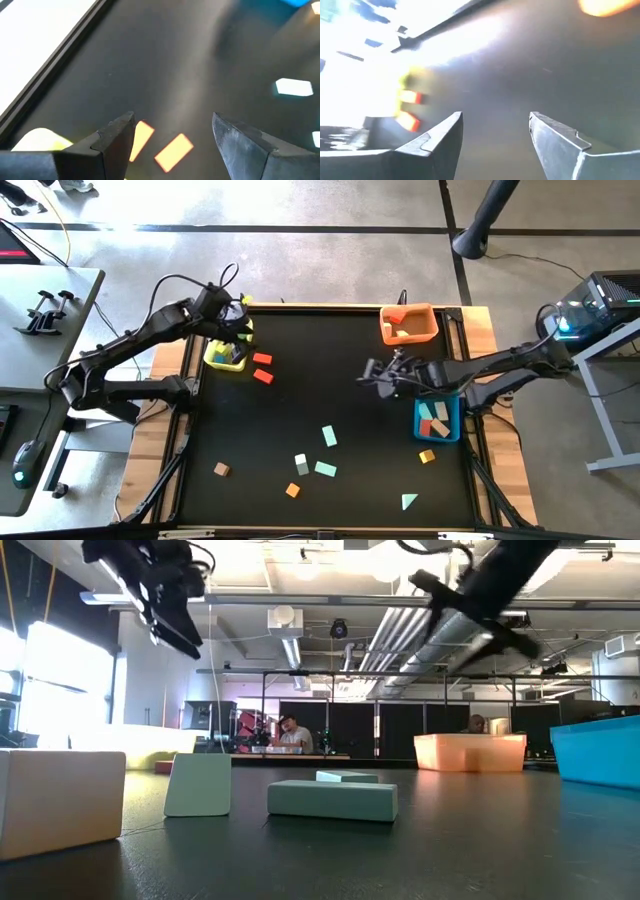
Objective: Sort blocks by size
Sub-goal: Put the pink square block into the yellow bin
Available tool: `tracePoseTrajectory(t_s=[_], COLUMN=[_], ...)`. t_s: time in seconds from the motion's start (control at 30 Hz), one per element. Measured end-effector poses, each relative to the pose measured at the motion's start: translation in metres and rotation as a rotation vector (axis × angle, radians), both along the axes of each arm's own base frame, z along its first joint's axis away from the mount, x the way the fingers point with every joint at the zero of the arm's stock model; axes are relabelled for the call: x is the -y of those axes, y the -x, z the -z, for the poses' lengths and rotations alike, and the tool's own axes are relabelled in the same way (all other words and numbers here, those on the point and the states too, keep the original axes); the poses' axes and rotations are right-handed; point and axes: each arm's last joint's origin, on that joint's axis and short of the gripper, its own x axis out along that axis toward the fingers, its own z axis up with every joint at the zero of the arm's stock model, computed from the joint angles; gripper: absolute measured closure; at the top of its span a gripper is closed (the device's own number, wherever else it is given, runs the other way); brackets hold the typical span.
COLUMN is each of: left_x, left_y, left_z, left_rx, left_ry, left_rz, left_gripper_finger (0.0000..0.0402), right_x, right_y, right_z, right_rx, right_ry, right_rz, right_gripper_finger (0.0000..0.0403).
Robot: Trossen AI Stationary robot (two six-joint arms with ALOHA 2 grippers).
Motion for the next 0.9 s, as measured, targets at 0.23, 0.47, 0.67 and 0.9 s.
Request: tracePoseTrajectory(t_s=[0.23, 0.47, 0.67, 0.9], left_x=[0.036, 0.077, 0.095, 0.118], left_y=[0.010, 0.032, 0.034, 0.020], left_z=[-0.019, -0.014, -0.009, -0.007], left_rx=[0.106, -0.077, -0.128, -0.071], left_ry=[0.042, 0.087, 0.109, 0.182], left_rz=[-0.003, -0.095, -0.282, -0.340], left_gripper_finger=[0.0149, 0.0149, 0.0149, 0.0149], right_x=[0.010, 0.007, -0.022, -0.062], right_y=[-0.045, -0.081, -0.090, -0.081], right_z=[0.013, 0.029, 0.047, 0.056], right_rx=[0.038, 0.223, 0.170, 0.095], right_ry=[0.123, 0.064, 0.043, 0.029], right_rz=[-0.226, -0.390, -0.716, -0.825], right_gripper_finger=[0.0180, 0.0180, 0.0180, 0.0180])
